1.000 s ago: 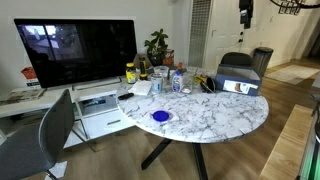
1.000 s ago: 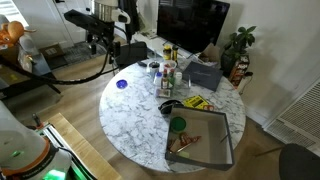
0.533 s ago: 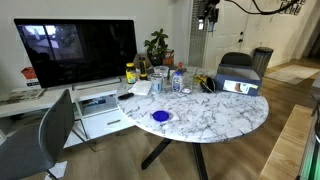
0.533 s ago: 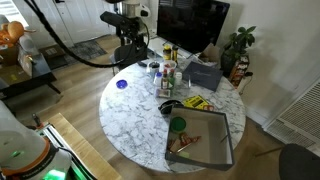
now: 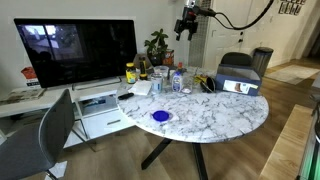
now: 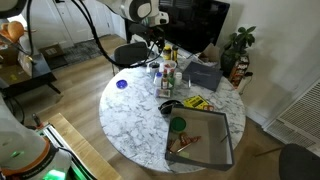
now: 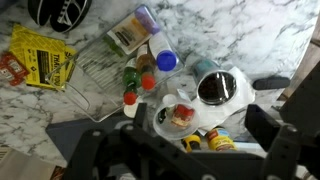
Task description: Pick up the glue stick from the clear cup and put it in the clear container
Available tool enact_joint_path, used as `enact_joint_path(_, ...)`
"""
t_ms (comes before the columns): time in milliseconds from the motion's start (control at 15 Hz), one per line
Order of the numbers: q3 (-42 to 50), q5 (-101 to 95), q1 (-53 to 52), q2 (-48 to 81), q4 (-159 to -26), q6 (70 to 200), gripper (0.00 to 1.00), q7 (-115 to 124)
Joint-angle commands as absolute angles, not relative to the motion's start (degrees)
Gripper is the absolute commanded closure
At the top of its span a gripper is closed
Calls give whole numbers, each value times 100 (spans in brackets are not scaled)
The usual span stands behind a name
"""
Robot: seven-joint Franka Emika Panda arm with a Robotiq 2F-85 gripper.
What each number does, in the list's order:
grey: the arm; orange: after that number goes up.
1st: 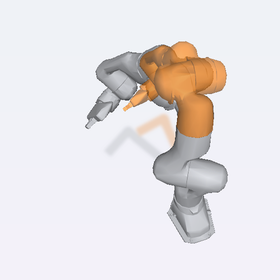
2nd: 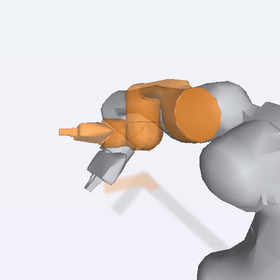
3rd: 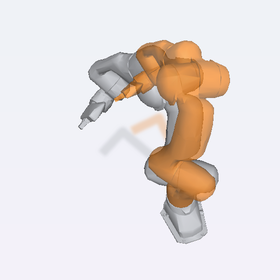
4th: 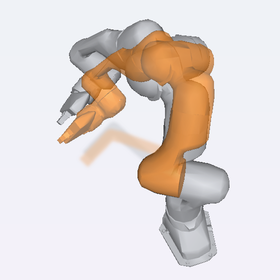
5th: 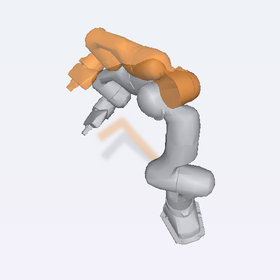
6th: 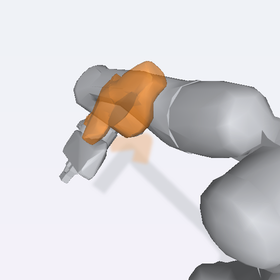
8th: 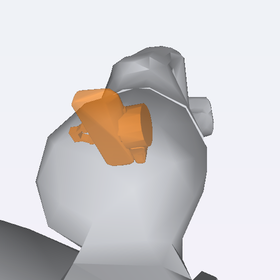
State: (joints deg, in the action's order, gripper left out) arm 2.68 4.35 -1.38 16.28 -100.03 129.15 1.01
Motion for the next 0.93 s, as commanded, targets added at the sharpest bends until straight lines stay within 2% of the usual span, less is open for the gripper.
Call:
enact_joint_path(0,389,122,-217,2442,-9308,13286,0,1345)
enact_joint_path(200,388,0,-271,3002,-8747,12919,0,1695)
enact_joint_path(267,336,73,-185,2620,-9223,13206,0,1454)
enact_joint_path(867,322,129,-200,3212,-8557,13088,0,1573)
